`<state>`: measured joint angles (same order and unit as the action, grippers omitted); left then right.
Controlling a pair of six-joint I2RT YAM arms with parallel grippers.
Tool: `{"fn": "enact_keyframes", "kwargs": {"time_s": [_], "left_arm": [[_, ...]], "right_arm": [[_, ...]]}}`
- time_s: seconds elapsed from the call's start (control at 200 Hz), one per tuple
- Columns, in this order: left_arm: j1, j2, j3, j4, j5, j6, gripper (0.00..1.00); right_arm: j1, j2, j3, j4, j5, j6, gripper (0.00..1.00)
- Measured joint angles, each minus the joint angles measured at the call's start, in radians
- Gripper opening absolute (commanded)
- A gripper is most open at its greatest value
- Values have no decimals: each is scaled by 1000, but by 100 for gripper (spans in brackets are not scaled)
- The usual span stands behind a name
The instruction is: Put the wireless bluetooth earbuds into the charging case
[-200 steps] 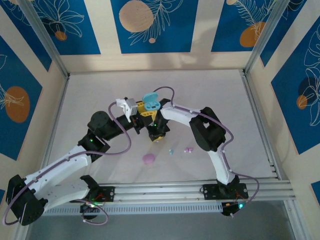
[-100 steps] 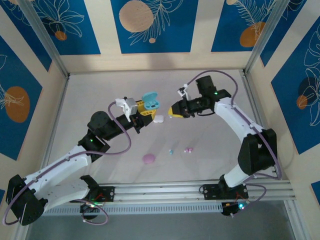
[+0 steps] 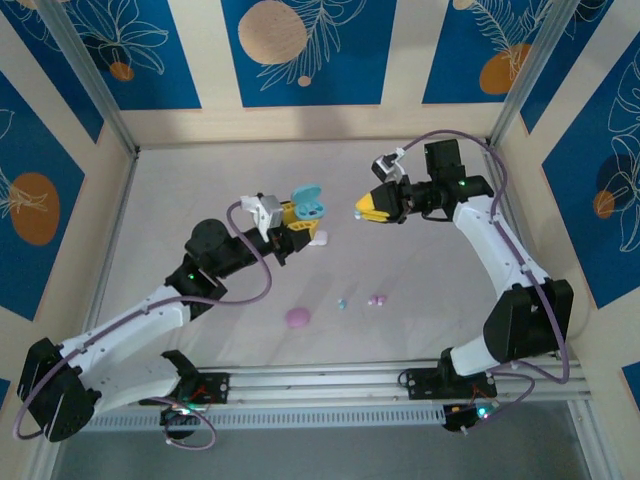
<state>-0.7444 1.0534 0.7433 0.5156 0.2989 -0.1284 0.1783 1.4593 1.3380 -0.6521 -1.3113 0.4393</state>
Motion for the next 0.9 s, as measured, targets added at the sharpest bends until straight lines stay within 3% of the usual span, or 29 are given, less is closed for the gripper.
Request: {"fn": "enact_keyframes", "kwargs": {"time_s": [0.495, 0.9], "left_arm": [[-4, 64, 0, 23, 85, 8, 26], [-12, 102, 5, 70, 120, 34, 26]], "right_arm": [[6, -87, 54, 33, 62, 117, 21], [77, -100, 63, 85, 126, 168, 21]]}}
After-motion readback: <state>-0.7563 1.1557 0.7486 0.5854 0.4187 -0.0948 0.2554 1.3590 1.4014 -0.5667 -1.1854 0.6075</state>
